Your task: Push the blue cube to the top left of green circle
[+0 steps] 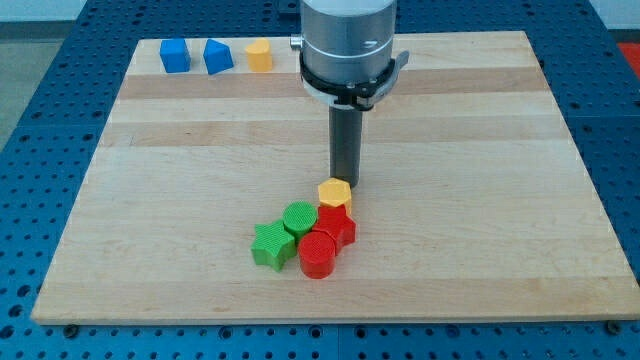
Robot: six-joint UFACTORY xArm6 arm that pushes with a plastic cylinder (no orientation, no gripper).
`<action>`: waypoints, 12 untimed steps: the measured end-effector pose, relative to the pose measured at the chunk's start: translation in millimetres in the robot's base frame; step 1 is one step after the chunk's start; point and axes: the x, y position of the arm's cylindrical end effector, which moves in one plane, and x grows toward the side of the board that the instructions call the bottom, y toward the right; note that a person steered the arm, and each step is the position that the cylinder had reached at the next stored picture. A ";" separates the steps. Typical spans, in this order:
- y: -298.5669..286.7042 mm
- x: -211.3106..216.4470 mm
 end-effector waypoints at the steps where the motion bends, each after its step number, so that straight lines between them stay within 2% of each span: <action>1: 0.0 3.0; 2: -16.6 -11.5; 5: -168.5 -78.6; 8: -313.8 -192.7; 9: -316.2 -206.0; 10: -314.8 -240.5; 11: -297.1 -267.1; 12: -255.8 -272.9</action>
